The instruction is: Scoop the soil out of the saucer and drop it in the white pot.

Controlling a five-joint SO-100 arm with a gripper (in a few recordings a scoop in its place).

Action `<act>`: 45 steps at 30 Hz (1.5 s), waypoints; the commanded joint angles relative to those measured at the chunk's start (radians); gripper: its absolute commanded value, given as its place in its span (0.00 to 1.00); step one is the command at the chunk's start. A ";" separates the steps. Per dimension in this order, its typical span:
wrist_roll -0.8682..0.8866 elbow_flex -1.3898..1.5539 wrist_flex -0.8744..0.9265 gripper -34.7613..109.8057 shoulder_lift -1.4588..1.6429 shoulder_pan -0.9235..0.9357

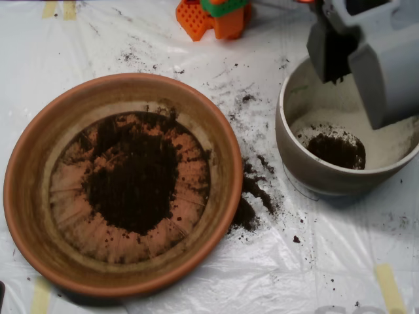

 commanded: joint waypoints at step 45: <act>0.144 0.802 -0.477 0.65 -0.069 0.828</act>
